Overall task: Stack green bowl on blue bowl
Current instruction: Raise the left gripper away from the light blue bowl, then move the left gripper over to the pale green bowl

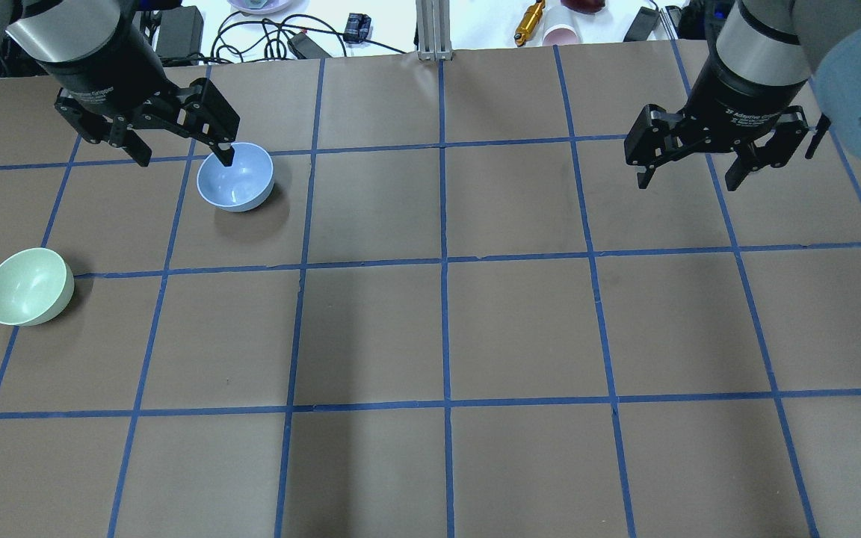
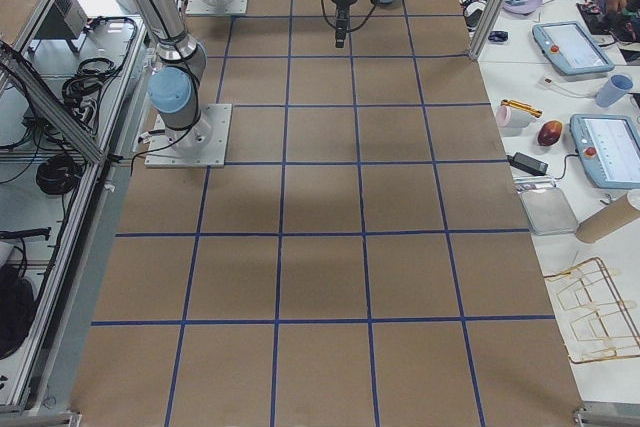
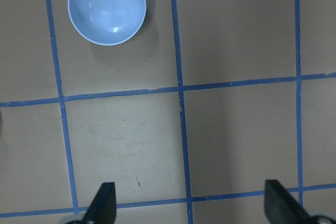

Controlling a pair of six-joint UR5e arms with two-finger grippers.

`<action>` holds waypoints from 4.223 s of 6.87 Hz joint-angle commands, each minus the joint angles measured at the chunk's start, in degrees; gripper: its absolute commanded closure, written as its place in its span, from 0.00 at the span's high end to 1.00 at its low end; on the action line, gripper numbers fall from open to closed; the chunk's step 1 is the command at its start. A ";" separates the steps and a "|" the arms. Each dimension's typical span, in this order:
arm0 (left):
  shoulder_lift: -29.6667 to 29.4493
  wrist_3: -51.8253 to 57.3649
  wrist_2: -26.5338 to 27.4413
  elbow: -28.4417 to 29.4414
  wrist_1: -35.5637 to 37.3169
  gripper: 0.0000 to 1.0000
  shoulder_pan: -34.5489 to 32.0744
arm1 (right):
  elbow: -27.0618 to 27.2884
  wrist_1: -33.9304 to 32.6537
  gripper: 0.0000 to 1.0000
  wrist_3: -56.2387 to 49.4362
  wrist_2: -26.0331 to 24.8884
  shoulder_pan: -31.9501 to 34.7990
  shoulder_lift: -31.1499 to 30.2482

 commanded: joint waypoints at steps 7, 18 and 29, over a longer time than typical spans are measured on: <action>0.45 -0.09 0.14 -0.59 -0.03 1.00 -0.01 | -0.04 0.00 1.00 0.00 0.00 0.00 0.00; -10.00 27.22 -0.73 -4.28 3.73 1.00 33.09 | -0.04 0.00 1.00 0.00 0.00 0.00 0.00; -29.08 47.00 -6.45 -7.97 29.32 1.00 47.10 | -0.04 0.00 1.00 0.00 0.00 0.00 0.00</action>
